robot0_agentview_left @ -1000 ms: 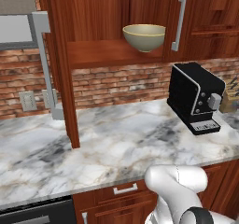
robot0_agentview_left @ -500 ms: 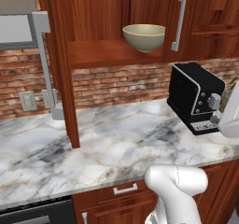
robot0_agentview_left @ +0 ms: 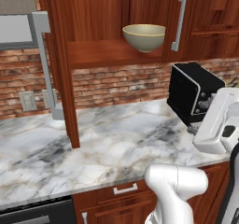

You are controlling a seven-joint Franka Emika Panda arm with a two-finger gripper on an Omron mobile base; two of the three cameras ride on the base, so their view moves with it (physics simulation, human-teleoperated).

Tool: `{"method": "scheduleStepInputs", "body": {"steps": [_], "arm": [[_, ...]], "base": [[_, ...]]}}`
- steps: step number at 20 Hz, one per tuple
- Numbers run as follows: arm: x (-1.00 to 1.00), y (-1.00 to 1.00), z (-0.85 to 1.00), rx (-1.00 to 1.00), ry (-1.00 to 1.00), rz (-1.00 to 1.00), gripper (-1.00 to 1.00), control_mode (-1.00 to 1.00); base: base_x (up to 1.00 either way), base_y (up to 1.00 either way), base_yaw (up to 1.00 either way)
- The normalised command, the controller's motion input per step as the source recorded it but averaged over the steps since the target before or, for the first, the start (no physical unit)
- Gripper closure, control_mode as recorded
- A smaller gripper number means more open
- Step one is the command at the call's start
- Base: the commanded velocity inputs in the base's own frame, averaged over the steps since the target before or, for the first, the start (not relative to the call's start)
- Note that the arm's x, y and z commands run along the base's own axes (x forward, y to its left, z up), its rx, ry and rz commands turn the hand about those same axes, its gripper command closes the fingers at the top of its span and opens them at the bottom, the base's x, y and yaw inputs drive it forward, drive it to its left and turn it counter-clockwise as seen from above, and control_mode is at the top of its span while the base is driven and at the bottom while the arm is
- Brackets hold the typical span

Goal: Pick the mug and place it in the sink. Pick the bowl and place it in the open cabinet and then close the cabinet.

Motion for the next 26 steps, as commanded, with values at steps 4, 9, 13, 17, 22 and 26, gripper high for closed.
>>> {"method": "scheduleStepInputs", "body": {"steps": [4,9,13,17,22,26], "arm": [[0.00,0.54,-0.42,0.16,-0.17,-0.04,-1.00,-1.00],[0.00,0.37,-0.62,0.18,-0.14,-0.04,-1.00,-1.00],[0.41,0.67,-0.76,0.18,-0.13,-0.05,-1.00,-1.00],[0.45,0.98,-0.78,0.14,-0.18,-0.06,-1.00,-1.00],[0.05,0.63,-0.60,0.17,-0.28,-0.05,-1.00,-1.00],[-0.04,0.57,-0.74,0.20,-0.37,-0.04,-1.00,-1.00]], "base": [[0.00,0.00,0.00],[0.00,0.00,0.00],[0.00,0.00,0.00],[0.00,0.00,0.00],[0.00,0.00,0.00],[0.00,0.00,0.00]]}}
